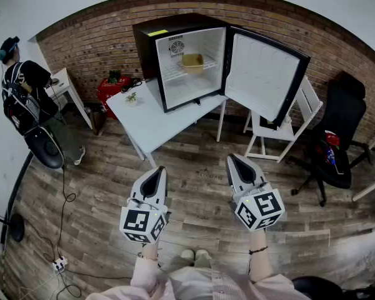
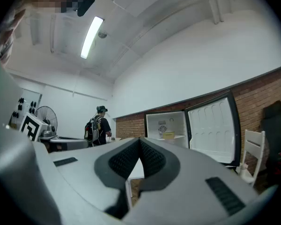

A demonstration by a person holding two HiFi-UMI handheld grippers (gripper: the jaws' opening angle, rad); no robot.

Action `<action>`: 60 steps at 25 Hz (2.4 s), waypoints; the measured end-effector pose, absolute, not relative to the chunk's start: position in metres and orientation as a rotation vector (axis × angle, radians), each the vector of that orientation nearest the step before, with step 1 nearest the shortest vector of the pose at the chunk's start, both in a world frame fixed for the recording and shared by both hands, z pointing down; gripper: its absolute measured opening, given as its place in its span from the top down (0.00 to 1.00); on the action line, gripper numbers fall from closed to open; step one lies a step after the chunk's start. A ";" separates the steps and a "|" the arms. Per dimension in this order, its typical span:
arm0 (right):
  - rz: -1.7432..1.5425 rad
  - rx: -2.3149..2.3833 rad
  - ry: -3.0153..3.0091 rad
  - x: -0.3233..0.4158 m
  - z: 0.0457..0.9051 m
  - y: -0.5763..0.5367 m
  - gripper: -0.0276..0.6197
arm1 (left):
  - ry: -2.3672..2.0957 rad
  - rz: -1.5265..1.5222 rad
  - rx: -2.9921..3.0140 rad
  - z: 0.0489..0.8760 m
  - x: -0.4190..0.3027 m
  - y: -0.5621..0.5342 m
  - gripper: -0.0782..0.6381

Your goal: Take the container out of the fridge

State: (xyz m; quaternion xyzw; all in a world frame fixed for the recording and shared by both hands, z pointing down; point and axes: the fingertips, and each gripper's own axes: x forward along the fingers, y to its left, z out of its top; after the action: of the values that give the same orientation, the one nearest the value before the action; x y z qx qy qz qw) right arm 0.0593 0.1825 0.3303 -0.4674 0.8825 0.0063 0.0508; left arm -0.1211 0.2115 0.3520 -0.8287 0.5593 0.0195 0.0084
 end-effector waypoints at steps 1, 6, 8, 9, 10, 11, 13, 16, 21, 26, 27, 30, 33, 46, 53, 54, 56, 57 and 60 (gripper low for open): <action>0.015 -1.422 2.685 0.060 0.330 0.182 0.95 | 1.749 0.059 -2.591 0.352 -0.121 0.211 0.91; 0.001 -1.422 2.672 0.068 0.329 0.180 0.95 | 1.754 0.056 -2.596 0.353 -0.116 0.209 0.91; -0.001 -1.425 2.674 0.070 0.330 0.179 0.95 | 1.756 0.055 -2.599 0.353 -0.114 0.208 0.91; 0.000 -1.426 2.674 0.071 0.331 0.179 0.95 | 1.758 0.055 -2.599 0.353 -0.113 0.208 0.91; 0.000 -1.428 2.672 0.072 0.331 0.178 0.95 | 1.761 0.055 -2.598 0.353 -0.112 0.208 0.91; 0.001 -1.427 2.667 0.073 0.332 0.177 0.95 | 1.765 0.054 -2.598 0.354 -0.111 0.208 0.91; -0.001 -1.418 2.657 0.077 0.332 0.174 0.95 | 1.771 0.052 -2.597 0.355 -0.108 0.207 0.91; -0.020 -1.401 2.644 0.082 0.334 0.170 0.95 | 1.785 0.054 -2.593 0.358 -0.103 0.207 0.91; -0.024 -1.331 2.683 0.079 0.343 0.167 0.95 | 1.810 0.071 -2.607 0.366 -0.096 0.208 0.91; -0.048 -1.343 2.651 0.087 0.348 0.157 0.87 | 1.824 0.085 -2.619 0.370 -0.091 0.203 0.91; -0.056 -1.347 2.647 0.089 0.348 0.155 0.84 | 1.827 0.087 -2.619 0.370 -0.091 0.201 0.91; -0.056 -1.367 2.642 0.095 0.349 0.148 0.80 | 1.829 0.087 -2.622 0.371 -0.086 0.195 0.91; -0.066 -1.382 2.640 0.098 0.351 0.139 0.76 | 1.826 0.075 -2.641 0.375 -0.080 0.186 0.91; -0.102 -1.434 2.693 0.092 0.374 0.061 0.72 | 1.827 0.098 -2.670 0.390 -0.085 0.105 0.91; -0.144 -1.444 2.688 0.086 0.378 -0.007 0.73 | 1.811 0.076 -2.702 0.393 -0.086 0.034 0.91; -0.152 -1.441 2.694 0.083 0.380 -0.017 0.73 | 1.813 0.073 -2.707 0.395 -0.088 0.024 0.91; -0.167 -1.438 2.706 0.079 0.383 -0.034 0.73 | 1.817 0.065 -2.719 0.399 -0.091 0.006 0.91; -0.173 -1.441 2.708 0.077 0.385 -0.043 0.73 | 1.818 0.062 -2.724 0.400 -0.093 -0.003 0.91; -0.185 -1.449 2.715 0.069 0.387 -0.071 0.73 | 1.816 0.061 -2.737 0.403 -0.100 -0.029 0.91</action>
State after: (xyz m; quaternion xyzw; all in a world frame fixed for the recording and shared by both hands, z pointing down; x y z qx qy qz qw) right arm 0.0691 -0.0709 0.3870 -0.4697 0.8803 -0.0599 0.0291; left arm -0.0999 -0.0294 0.4027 -0.8310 0.5514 0.0187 -0.0718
